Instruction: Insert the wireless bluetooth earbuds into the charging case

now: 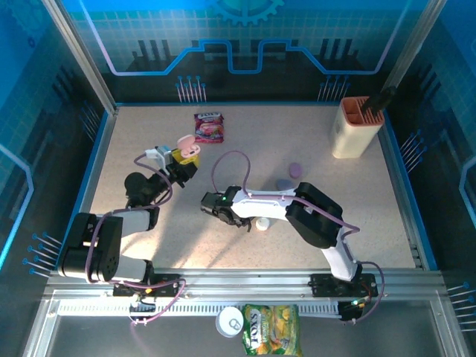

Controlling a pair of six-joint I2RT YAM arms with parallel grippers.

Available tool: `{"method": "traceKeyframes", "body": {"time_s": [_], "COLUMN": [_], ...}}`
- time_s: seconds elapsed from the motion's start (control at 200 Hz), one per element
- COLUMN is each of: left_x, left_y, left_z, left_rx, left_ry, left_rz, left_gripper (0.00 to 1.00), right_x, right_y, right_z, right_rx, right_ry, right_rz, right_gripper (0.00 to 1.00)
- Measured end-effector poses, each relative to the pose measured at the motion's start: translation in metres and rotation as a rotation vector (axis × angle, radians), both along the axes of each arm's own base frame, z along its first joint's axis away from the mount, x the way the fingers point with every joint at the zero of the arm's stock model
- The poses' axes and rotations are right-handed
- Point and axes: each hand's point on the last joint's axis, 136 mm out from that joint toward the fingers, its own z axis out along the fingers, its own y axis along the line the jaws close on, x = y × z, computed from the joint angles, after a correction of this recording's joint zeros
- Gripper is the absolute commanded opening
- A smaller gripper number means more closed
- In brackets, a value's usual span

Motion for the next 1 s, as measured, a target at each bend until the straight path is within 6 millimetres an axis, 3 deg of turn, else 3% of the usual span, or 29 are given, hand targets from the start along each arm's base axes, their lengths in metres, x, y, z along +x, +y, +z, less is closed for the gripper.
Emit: {"method": "traceKeyframes", "body": {"time_s": [0.54,1.0], "left_x": [-0.002,-0.003], "left_y": [-0.002,-0.003], "left_z": [0.000,0.000], "left_rx": [-0.010,-0.012], "left_ry": [0.010,0.015], "left_rz": [-0.015,-0.030], "left_gripper": [0.40,0.40], "right_x": [-0.001,-0.001], "right_y": [-0.007,-0.006], "right_z": [-0.011,-0.007], "right_rx": [-0.055,-0.022], "right_ry": [0.004,-0.005], "right_rz": [-0.006,0.002], "right_gripper": [0.22,0.20]}}
